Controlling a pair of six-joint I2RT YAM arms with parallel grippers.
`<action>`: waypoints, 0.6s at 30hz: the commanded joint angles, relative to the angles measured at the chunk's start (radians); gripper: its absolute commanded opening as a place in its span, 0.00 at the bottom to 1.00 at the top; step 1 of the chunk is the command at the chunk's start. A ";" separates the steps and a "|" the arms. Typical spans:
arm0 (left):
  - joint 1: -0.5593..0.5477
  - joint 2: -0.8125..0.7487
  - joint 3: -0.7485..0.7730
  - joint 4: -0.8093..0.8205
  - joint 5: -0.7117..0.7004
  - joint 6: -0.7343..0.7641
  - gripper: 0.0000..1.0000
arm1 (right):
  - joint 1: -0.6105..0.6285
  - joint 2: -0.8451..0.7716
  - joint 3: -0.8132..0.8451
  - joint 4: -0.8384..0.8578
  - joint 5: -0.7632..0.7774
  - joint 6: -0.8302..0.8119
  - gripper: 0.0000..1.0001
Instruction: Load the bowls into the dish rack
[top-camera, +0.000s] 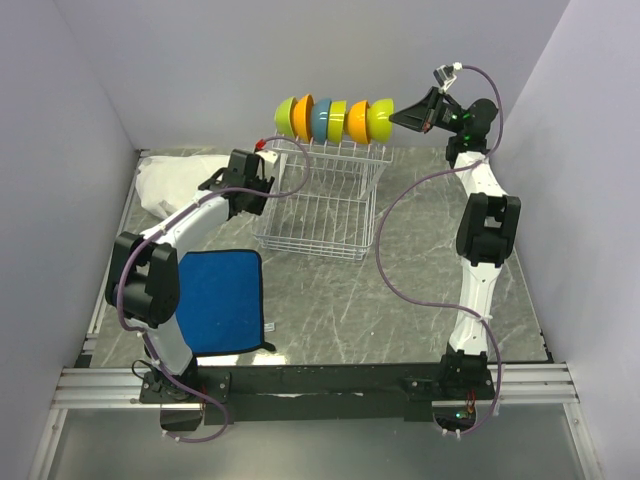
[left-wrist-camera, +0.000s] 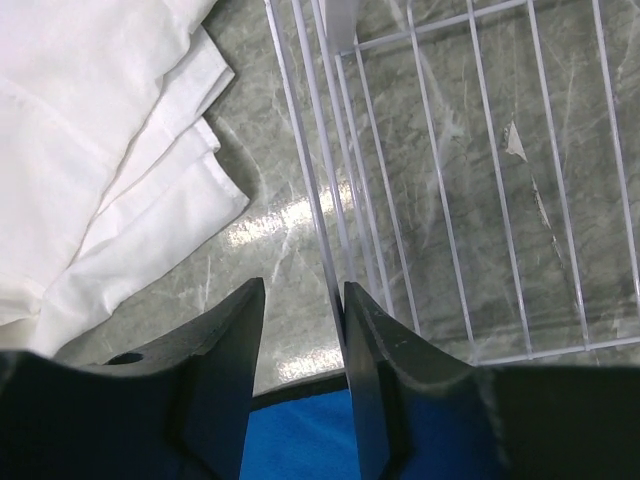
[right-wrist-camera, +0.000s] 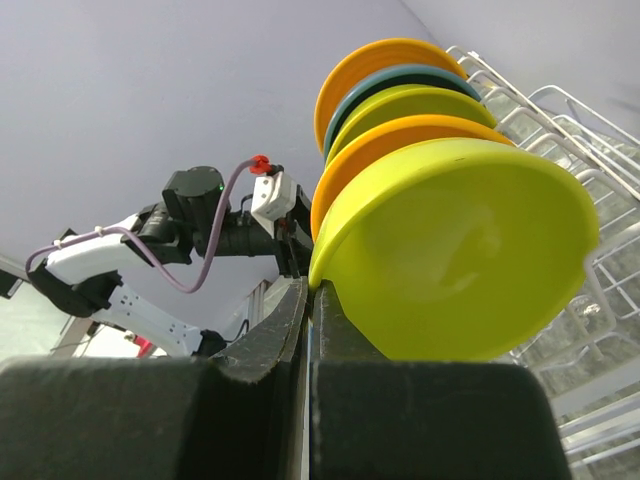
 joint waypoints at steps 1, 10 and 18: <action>-0.002 -0.023 -0.016 0.000 -0.053 0.026 0.45 | 0.009 -0.001 0.041 0.028 -0.002 -0.020 0.00; -0.012 -0.027 -0.033 0.033 -0.064 0.037 0.63 | 0.017 0.012 0.024 -0.001 -0.013 -0.047 0.00; -0.015 -0.040 -0.037 0.042 -0.073 0.055 0.85 | 0.023 0.021 0.012 -0.012 -0.017 -0.066 0.00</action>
